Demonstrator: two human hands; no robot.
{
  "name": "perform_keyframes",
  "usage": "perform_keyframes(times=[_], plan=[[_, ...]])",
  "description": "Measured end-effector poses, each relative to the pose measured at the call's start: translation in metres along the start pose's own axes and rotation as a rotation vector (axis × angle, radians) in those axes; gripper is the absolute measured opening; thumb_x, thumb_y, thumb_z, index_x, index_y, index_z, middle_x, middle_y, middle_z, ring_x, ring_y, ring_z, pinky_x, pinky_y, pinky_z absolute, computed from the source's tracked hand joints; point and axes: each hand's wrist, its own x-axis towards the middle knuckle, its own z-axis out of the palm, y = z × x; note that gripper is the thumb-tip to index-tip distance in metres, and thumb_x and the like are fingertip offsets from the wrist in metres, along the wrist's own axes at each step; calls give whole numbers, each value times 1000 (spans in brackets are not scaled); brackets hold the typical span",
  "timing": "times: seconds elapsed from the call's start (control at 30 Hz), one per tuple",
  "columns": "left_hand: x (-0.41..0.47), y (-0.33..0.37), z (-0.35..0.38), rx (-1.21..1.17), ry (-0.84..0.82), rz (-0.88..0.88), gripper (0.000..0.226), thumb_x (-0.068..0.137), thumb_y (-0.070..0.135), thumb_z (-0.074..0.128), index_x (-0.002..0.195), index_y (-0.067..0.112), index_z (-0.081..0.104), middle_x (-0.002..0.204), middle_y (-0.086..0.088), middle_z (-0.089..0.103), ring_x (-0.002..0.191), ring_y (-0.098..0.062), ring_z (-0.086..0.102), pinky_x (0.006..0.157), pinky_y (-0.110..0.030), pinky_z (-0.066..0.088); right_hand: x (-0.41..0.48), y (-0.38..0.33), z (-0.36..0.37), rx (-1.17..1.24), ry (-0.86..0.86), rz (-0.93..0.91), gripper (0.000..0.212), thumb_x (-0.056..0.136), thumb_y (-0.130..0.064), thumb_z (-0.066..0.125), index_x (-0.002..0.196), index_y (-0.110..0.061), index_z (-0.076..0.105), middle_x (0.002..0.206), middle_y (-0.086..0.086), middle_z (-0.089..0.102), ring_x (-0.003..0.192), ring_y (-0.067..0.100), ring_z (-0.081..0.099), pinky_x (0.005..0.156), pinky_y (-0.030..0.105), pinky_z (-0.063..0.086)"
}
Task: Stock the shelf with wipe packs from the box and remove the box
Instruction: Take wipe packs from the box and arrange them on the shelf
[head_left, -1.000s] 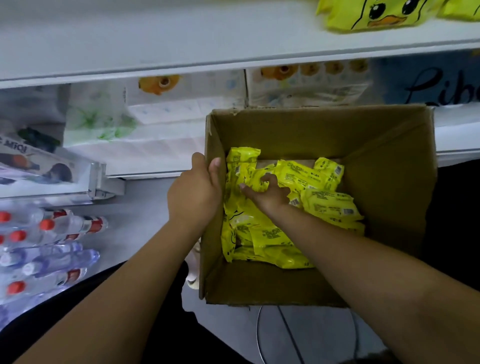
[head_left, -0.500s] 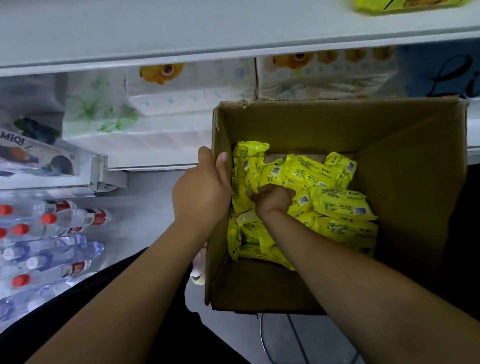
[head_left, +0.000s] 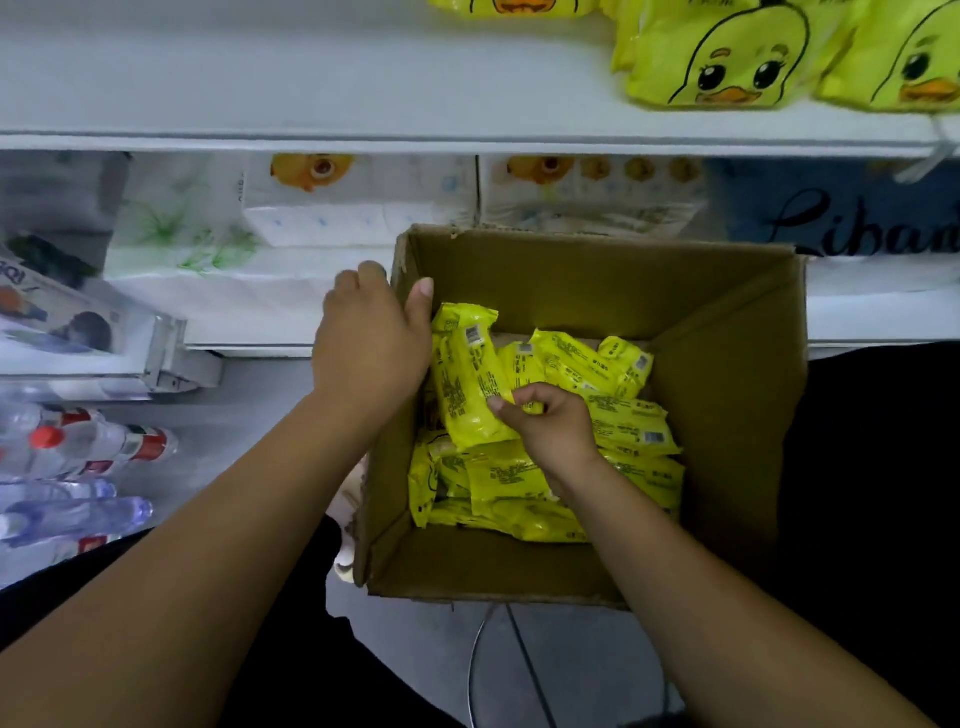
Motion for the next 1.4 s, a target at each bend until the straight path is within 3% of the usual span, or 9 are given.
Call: perform_keyframes(times=[0.13, 0.23, 0.33, 0.43, 0.6, 0.73, 0.93, 1.17, 1.4], plan=[[-9, 35, -19, -341, -17, -67, 50, 99, 53, 54, 129, 13, 52, 127, -8, 51, 123, -30, 50, 95, -38, 40, -24, -40, -33, -52, -7, -153, 19, 79, -24, 85, 81, -16, 68, 88, -16, 64, 101, 8, 57, 83, 25, 40], [-20, 54, -19, -645, -418, -433, 111, 73, 83, 64, 154, 17, 27, 154, -6, 40, 138, -32, 44, 110, -46, 40, -41, -70, -57, -121, -20, -322, 18, 76, -26, 87, 75, -24, 69, 80, -16, 65, 84, -2, 58, 81, 26, 45], [-24, 69, -16, -937, -659, -587, 145, 30, 93, 76, 153, 36, 26, 152, -2, 47, 126, -38, 57, 92, -65, 51, -59, -88, -74, -215, -84, -455, 16, 75, -25, 88, 78, -24, 72, 78, -15, 64, 77, 0, 56, 77, 27, 44], [-29, 84, -14, -1060, -721, -595, 137, 29, 84, 86, 146, 32, 37, 135, -1, 61, 107, -34, 70, 72, -66, 57, -72, -88, -87, -292, -169, -514, 13, 77, -25, 86, 85, -26, 76, 83, -13, 64, 80, -2, 58, 72, 24, 43], [-48, 101, -4, -1151, -732, -519, 134, 38, 61, 97, 147, 26, 27, 130, -8, 63, 100, -37, 73, 80, -69, 56, -97, -89, -111, -263, -377, -516, 41, 83, -32, 76, 124, -30, 70, 125, -13, 60, 126, 9, 56, 104, 36, 47], [-41, 100, -1, -1307, -833, -496, 98, 66, 42, 95, 144, 10, 46, 122, -23, 69, 103, -41, 72, 83, -61, 57, -101, -98, -126, 19, -547, -411, 34, 88, -35, 75, 119, -21, 74, 141, -3, 60, 141, 9, 45, 106, 31, 47], [-31, 89, -12, -1317, -960, -442, 48, 83, 38, 73, 124, 14, 67, 106, -15, 75, 87, -30, 74, 76, -44, 61, -74, -125, -134, 102, -237, -410, 37, 87, -29, 66, 118, -8, 67, 118, 6, 73, 111, 23, 69, 104, 51, 51], [-19, 77, -18, -1339, -1208, -341, 57, 89, 43, 61, 140, 16, 60, 128, -24, 63, 105, -40, 66, 91, -50, 55, -31, -160, -125, -115, -250, -442, 36, 97, -37, 58, 129, -19, 62, 120, -6, 72, 110, 4, 67, 92, 20, 52], [-20, 88, -29, -1374, -965, -374, 35, 81, 45, 60, 101, 24, 81, 110, -8, 77, 93, -26, 76, 73, -41, 63, -16, -145, -124, 153, -131, -309, 35, 95, -38, 65, 113, -8, 71, 109, 22, 73, 102, 47, 68, 89, 64, 52]])
